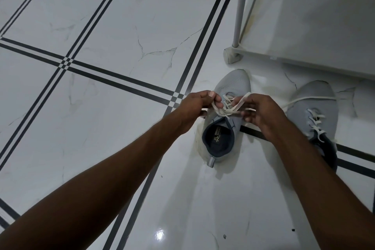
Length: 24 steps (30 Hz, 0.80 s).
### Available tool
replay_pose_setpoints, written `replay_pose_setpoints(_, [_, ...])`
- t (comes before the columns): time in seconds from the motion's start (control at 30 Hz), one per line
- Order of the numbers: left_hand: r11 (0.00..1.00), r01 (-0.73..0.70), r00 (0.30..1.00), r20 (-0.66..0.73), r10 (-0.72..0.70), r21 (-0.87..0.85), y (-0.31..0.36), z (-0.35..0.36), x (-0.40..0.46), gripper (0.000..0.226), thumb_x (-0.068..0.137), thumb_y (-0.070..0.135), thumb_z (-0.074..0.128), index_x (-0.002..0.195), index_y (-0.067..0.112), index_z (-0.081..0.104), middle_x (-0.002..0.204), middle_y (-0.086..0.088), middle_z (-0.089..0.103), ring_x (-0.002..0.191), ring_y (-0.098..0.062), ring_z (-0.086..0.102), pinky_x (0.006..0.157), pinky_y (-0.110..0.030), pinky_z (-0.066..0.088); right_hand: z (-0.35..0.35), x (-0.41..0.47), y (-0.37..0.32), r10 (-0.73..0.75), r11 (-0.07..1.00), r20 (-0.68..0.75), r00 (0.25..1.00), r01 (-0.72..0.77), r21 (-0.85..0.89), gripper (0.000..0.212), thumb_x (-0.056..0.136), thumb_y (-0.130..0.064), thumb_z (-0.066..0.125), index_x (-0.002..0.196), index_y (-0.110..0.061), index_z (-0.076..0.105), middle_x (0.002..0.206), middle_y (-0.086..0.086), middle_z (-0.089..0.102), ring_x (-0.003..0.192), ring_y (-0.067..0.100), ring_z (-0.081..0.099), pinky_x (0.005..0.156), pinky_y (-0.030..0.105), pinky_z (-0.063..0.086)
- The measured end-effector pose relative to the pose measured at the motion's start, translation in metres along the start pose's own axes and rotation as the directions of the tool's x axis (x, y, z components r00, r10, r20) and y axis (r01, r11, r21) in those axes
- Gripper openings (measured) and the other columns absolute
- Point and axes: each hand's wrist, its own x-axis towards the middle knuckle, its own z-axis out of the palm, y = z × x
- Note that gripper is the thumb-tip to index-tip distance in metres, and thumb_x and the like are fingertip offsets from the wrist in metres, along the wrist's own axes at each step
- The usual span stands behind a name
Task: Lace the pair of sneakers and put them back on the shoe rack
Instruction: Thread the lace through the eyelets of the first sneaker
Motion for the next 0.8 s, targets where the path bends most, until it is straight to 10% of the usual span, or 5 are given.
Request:
replay_pose_setpoints(0.13, [0.987, 0.025, 1.0, 0.01, -0.024, -0.16, -0.002, 0.003, 0.001, 0.026, 0.106, 0.024, 0.042, 0.097, 0.014, 0.065, 0.089, -0.002, 0.068, 0.089, -0.017, 0.062, 0.066, -0.022, 0.043, 0.011, -0.001, -0.004, -0.156, 0.964, -0.109, 0.982, 0.127, -0.235, 0.031, 0.098, -0.026, 0.051, 0.086, -0.009, 0.074, 0.088, 0.01, 0.07, 0.058, 0.01, 0.059, 0.046, 0.017, 0.042])
replay_pose_setpoints(0.33, [0.894, 0.165, 0.986, 0.096, -0.137, -0.417, -0.004, 0.004, 0.003, 0.028, 0.107, 0.024, 0.037, 0.089, 0.015, 0.057, 0.081, -0.002, 0.066, 0.078, -0.015, 0.071, 0.06, -0.02, 0.047, 0.019, 0.004, -0.003, -0.067, 0.978, 0.011, 0.998, 0.063, 0.197, 0.034, 0.104, -0.021, 0.042, 0.078, -0.011, 0.062, 0.091, 0.006, 0.073, 0.075, 0.017, 0.068, 0.047, 0.017, 0.048])
replay_pose_setpoints(0.5, [0.904, 0.166, 0.986, 0.097, -0.138, -0.394, -0.012, 0.003, 0.008, 0.032, 0.106, 0.022, 0.035, 0.081, 0.015, 0.053, 0.059, 0.003, 0.042, 0.054, -0.01, 0.043, 0.044, -0.018, 0.03, 0.015, 0.019, 0.007, 0.12, 0.84, 0.169, 0.978, -0.191, 0.507, 0.031, 0.104, -0.017, 0.038, 0.076, -0.01, 0.049, 0.052, -0.001, 0.044, 0.043, 0.009, 0.046, 0.029, 0.015, 0.03])
replay_pose_setpoints(0.8, [0.943, 0.213, 0.976, 0.101, -0.193, -0.256, -0.029, -0.005, 0.003, 0.032, 0.103, 0.015, 0.031, 0.079, 0.014, 0.052, 0.053, 0.007, 0.028, 0.045, -0.007, 0.025, 0.042, -0.02, 0.016, 0.02, 0.03, 0.016, 0.172, 0.962, 0.052, 0.984, -0.179, 0.204, 0.032, 0.101, -0.007, 0.034, 0.071, -0.009, 0.046, 0.037, -0.006, 0.031, 0.028, 0.005, 0.028, 0.027, 0.01, 0.017])
